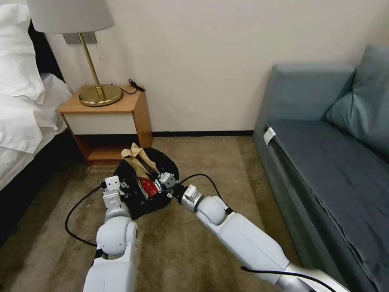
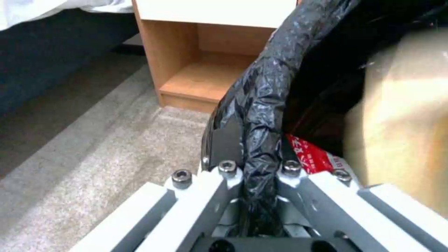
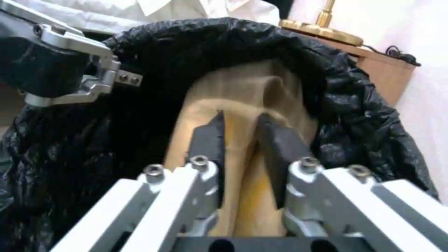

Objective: Pick up the trash bin, then pick up the garbage on the floor and place it into the trash bin.

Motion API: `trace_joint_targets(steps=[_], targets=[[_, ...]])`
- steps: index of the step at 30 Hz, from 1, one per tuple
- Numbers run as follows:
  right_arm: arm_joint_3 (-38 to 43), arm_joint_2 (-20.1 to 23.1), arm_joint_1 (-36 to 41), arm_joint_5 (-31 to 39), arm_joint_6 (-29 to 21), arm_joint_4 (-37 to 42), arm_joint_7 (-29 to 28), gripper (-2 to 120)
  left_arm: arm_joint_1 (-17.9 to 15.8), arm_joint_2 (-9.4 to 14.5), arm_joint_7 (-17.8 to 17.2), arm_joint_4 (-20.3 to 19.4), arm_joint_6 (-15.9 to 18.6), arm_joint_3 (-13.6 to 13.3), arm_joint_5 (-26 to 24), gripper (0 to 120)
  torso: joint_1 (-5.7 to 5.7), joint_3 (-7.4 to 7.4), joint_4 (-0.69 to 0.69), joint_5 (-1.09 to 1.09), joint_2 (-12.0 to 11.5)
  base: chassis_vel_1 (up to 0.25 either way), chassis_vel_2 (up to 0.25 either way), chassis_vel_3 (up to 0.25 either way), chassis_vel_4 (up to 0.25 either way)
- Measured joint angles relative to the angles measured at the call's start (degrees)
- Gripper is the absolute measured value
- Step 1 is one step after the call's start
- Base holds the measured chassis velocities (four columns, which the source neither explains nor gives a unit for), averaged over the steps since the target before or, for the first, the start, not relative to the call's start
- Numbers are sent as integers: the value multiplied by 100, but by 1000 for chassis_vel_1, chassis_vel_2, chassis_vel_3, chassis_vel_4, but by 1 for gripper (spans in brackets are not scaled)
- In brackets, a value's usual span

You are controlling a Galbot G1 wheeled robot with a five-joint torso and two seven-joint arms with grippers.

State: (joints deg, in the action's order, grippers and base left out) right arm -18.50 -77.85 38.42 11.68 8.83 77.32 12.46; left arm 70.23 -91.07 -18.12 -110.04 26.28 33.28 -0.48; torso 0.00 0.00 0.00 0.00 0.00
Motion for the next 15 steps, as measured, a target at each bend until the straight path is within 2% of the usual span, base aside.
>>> trace_joint_targets(steps=[2,4,6,7,10,11,13,15], targets=[[7,-8,0,2,2,-15,8,33,0,1,0,2,0,3,0,1,0,0,0,0,0,0,0,0,0],[7,-11,0,3,2,-15,13,37,-1,2,-1,2,0,5,0,1,0,0,0,0,0,0,0,0,0],[7,-19,-14,6,2,-14,36,51,-9,5,-2,2,5,11,1,1,0,0,0,0,0,0,0,0,0],[7,-19,-14,6,2,-14,36,51,-9,5,-2,2,5,11,1,1,0,0,0,0,0,0,0,0,0],[36,-25,-84,52,-5,48,27,64,-10,5,-3,2,13,9,3,1,0,0,0,0,0,0,0,0,0],[36,-25,-84,52,-5,48,27,64,-10,5,-3,2,13,9,3,1,0,0,0,0,0,0,0,0,0],[105,-9,-171,109,-62,163,-15,76,-9,8,-4,6,13,10,4,1,0,0,0,0,0,0,0,0,0],[147,-5,-210,138,-85,212,-46,79,-12,10,-4,14,13,12,4,1,0,0,0,0,0,0,0,0,0]])
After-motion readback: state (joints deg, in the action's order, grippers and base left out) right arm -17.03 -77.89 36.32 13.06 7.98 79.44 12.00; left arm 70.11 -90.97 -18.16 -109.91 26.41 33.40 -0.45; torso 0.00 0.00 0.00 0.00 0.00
